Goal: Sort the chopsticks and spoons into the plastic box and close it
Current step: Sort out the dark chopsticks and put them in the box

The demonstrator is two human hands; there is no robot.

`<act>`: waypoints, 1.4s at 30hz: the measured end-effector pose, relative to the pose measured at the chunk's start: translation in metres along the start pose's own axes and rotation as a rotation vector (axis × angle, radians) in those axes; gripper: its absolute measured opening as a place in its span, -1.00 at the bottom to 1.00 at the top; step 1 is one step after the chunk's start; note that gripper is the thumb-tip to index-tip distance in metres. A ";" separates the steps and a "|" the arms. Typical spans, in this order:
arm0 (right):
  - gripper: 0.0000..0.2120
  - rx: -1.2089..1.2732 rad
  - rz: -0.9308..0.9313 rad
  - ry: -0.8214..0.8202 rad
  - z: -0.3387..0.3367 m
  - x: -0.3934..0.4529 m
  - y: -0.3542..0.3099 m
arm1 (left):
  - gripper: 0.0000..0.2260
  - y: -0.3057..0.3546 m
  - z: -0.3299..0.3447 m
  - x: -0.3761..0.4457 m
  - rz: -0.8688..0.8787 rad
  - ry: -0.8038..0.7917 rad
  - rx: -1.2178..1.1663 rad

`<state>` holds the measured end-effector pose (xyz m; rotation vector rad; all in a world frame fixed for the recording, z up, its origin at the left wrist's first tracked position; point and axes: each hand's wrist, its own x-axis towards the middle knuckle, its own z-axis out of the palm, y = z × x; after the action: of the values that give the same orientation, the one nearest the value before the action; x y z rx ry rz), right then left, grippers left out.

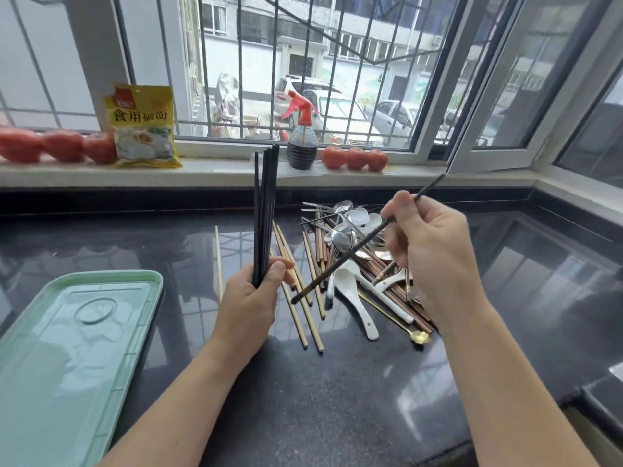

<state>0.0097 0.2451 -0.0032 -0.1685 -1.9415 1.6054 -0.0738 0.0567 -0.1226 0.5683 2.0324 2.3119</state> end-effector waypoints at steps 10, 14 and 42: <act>-0.68 -0.117 0.106 -0.189 0.047 0.000 0.026 | -0.64 0.012 0.011 -0.017 -0.111 -0.400 -0.014; -0.75 -0.436 0.147 -0.155 0.034 -0.015 0.061 | -0.61 0.009 0.007 -0.009 -0.150 -0.205 -0.098; -0.84 -0.569 0.083 -0.109 0.032 -0.038 0.052 | -0.81 0.020 0.013 -0.004 -0.589 0.018 -0.532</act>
<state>0.0099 0.2136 -0.0678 -0.3993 -2.4632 1.0859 -0.0620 0.0648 -0.1033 -0.0721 1.2454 2.3027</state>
